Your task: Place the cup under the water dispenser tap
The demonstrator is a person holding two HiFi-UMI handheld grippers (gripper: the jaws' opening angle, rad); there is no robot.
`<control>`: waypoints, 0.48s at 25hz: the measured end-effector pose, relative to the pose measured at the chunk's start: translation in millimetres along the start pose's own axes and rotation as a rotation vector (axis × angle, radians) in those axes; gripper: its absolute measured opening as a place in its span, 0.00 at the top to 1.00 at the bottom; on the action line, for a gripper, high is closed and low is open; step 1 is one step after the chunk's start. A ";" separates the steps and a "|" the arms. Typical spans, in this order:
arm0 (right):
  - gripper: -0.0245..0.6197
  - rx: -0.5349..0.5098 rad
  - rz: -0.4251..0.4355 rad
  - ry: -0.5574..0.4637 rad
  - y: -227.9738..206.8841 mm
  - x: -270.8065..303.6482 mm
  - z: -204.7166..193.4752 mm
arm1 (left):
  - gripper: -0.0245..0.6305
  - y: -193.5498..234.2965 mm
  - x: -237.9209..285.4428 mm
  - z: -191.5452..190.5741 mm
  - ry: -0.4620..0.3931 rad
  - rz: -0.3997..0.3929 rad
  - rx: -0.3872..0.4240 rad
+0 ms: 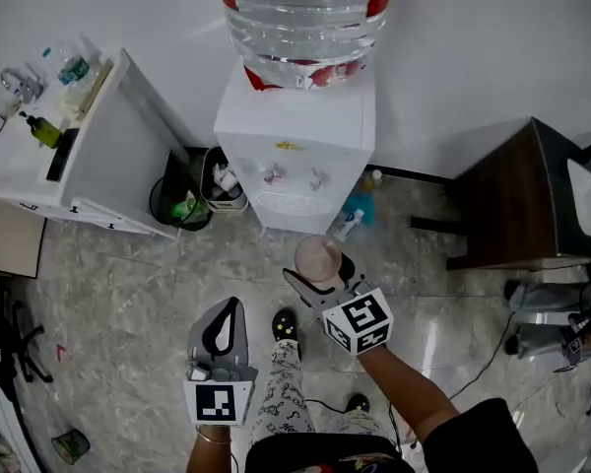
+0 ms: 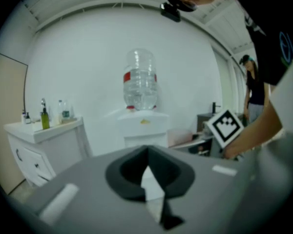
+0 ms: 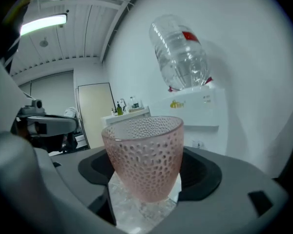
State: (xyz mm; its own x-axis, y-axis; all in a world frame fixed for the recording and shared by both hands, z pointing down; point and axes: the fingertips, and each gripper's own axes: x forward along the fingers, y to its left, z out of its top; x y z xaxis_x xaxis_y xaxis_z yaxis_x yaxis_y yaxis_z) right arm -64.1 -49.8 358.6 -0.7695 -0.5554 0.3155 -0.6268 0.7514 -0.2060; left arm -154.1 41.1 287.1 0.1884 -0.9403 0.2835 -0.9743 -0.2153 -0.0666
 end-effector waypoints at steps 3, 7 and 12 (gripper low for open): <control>0.37 0.012 -0.052 0.009 -32.7 85.1 -34.4 | 0.96 29.5 40.0 -46.7 0.054 -0.005 -0.029; 0.37 0.015 -0.134 0.050 -72.7 174.9 -93.0 | 0.96 61.3 80.8 -109.2 0.131 -0.011 -0.098; 0.37 -0.019 -0.196 0.079 -102.6 245.3 -143.6 | 0.96 91.1 111.3 -160.5 0.199 -0.003 -0.101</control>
State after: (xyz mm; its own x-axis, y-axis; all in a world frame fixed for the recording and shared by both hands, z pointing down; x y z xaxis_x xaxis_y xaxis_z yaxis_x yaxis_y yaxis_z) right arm -171.0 -211.9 590.2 -0.6207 -0.6625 0.4194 -0.7604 0.6390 -0.1161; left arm -241.7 -40.8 466.1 0.1728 -0.8672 0.4670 -0.9831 -0.1810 0.0278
